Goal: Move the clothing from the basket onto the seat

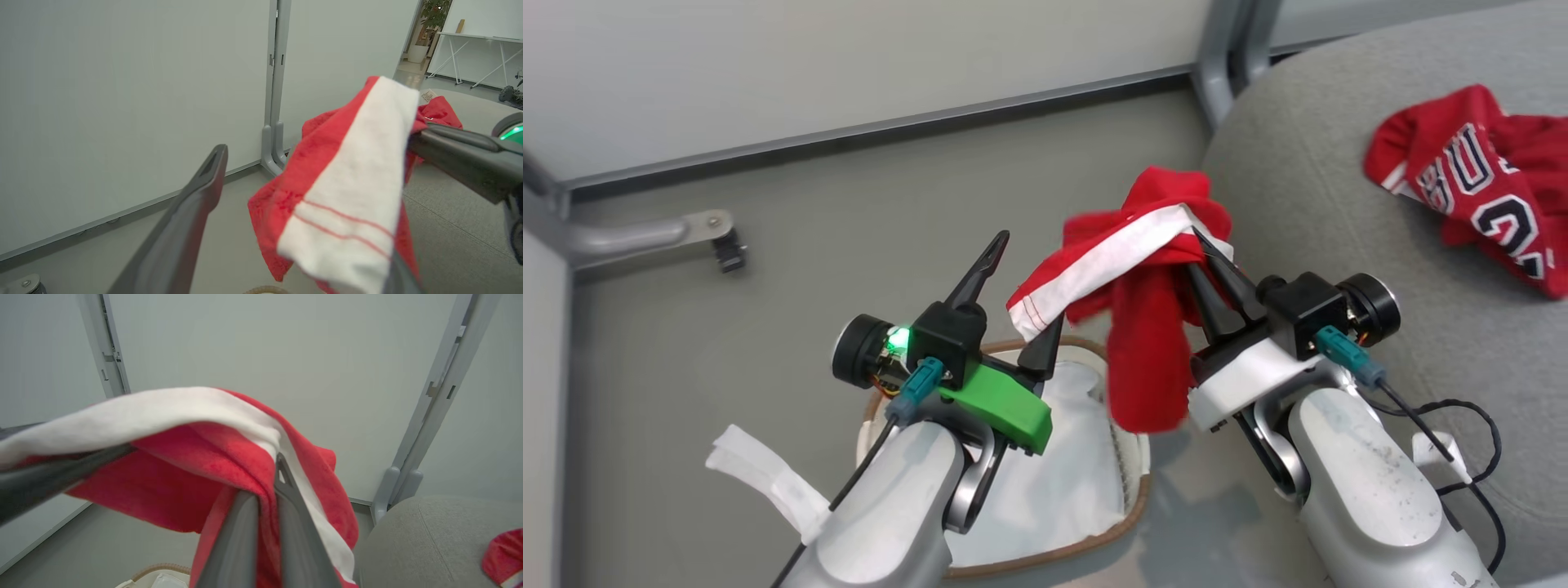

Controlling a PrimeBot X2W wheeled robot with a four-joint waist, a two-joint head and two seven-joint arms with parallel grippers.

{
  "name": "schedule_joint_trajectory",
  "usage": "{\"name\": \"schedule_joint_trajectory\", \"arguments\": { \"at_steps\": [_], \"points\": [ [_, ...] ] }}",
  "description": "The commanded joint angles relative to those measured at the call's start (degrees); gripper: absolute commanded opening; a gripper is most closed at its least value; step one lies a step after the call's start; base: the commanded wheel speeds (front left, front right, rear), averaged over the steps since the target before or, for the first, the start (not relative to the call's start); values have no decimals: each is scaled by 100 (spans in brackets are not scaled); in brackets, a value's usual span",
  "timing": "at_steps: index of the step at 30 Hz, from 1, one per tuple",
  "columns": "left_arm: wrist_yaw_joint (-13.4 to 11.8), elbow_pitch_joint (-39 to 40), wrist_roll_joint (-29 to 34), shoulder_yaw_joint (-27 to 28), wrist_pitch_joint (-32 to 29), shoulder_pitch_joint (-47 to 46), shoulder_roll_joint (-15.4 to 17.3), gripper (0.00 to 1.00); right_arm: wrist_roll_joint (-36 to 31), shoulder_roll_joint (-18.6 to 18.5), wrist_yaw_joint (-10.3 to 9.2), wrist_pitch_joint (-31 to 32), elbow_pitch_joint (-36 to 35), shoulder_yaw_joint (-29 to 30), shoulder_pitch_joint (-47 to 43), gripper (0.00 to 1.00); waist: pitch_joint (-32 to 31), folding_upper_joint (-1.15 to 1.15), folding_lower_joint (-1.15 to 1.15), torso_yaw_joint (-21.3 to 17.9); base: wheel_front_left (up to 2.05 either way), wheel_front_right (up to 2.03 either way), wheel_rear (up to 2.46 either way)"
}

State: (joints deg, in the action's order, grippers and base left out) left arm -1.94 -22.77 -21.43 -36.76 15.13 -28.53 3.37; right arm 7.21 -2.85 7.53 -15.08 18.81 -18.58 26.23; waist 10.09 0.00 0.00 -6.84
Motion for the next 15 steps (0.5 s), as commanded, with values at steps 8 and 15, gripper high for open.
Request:
{"name": "schedule_joint_trajectory", "arguments": {
  "at_steps": [8, 15],
  "points": [
    [135, -173, 120, 134, 1, 71, 85, 100, 135, -17, -8, -12, -189, 129, -237, 0, 69, 0, 0, -1338, 0, 0, 0],
    [234, -277, 180, 205, 0, 153, 73, 100, 195, -16, -8, -12, -299, 184, -366, 0, 35, 0, 0, -1920, 0, 0, 0]
  ]
}}
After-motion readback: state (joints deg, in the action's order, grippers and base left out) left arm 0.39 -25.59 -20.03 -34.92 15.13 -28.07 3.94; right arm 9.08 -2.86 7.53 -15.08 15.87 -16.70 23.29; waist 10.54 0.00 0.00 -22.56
